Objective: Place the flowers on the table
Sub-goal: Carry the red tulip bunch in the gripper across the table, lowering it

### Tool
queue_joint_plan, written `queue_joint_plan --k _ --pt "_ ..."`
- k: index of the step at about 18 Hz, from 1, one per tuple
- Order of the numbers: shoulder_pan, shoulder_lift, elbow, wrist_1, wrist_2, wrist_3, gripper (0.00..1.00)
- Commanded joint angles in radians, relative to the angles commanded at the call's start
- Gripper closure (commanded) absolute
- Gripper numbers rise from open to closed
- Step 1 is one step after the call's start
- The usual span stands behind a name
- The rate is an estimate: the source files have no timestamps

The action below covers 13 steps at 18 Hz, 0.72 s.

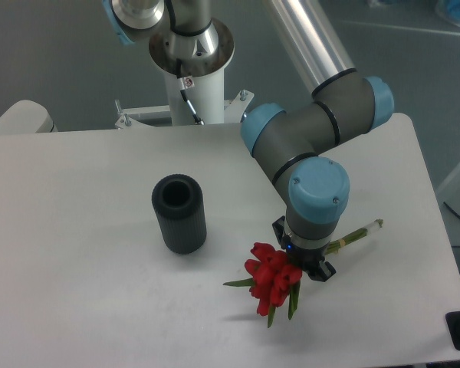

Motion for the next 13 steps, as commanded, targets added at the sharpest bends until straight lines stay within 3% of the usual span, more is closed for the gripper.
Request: queue_joint_plan --k 4,13 --pt "-0.009 0.0 -0.002 0.0 0.0 0.0 0.97" --pt "-0.112 -0.023 0.003 0.011 -0.009 -0.018 0.97"
